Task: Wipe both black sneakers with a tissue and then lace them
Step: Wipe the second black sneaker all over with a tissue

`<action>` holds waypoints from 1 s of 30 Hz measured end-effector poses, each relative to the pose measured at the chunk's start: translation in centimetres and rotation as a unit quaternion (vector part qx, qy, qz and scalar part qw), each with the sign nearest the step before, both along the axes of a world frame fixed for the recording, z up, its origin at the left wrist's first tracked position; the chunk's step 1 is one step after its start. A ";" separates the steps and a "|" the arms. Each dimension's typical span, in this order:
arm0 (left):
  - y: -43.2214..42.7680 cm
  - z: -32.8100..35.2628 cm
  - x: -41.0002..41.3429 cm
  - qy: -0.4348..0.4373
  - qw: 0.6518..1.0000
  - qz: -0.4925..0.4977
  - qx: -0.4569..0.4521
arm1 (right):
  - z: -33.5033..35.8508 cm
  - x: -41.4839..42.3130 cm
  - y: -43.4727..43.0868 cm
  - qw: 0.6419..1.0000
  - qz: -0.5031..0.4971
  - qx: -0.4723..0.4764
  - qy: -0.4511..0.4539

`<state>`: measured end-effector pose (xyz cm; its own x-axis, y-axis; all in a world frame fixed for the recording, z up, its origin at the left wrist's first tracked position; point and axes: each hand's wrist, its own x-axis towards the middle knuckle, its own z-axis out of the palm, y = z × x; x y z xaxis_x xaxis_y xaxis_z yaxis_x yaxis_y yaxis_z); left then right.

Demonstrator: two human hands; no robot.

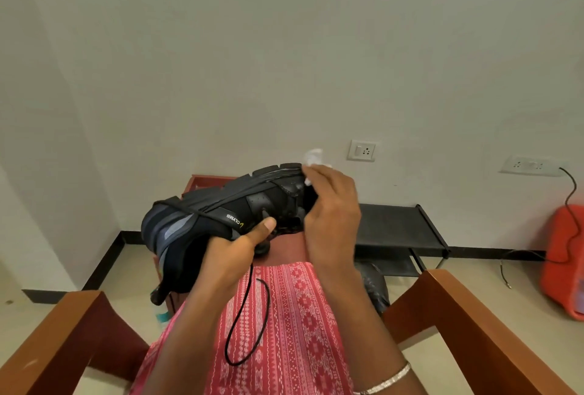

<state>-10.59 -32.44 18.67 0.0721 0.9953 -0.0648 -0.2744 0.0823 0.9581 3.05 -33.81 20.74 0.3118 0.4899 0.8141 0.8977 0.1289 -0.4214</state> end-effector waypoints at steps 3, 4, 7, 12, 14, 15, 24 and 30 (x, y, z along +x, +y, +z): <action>0.2 0.0 -0.2 -0.015 1.000 0.005 0.004 | -0.1 2.3 -0.5 0.997 -0.026 -0.023 0.068; 0.2 -0.1 -0.2 -0.017 1.000 0.003 0.005 | -0.1 2.7 -0.7 0.996 -0.026 -0.033 0.080; 0.4 -0.5 -0.1 0.005 1.000 -0.011 0.008 | 0.4 2.6 -0.8 0.994 -0.027 -0.063 0.087; -0.2 -0.7 0.8 0.050 0.998 -0.016 0.022 | 1.5 -0.9 -0.3 0.997 0.032 -0.063 0.010; -0.1 -0.8 0.7 0.047 0.999 -0.012 0.020 | 1.5 -1.6 -0.3 0.996 0.053 -0.063 -0.023; 0.0 -0.8 0.6 0.050 0.999 -0.011 0.019 | 1.5 -1.5 -0.4 0.996 0.054 -0.059 -0.033; 0.3 -1.2 0.2 0.034 0.999 -0.030 -0.005 | 0.1 3.4 -0.8 0.996 -0.039 -0.065 0.040; 0.0 -1.2 0.7 0.066 0.997 -0.031 0.034 | 1.8 0.2 -0.7 0.997 0.025 -0.075 0.014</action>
<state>-9.87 -32.45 17.44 0.1296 0.9915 -0.0097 -0.1413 0.0281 0.9896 3.29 -34.49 22.57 0.3055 0.6214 0.7214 0.8797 0.1056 -0.4636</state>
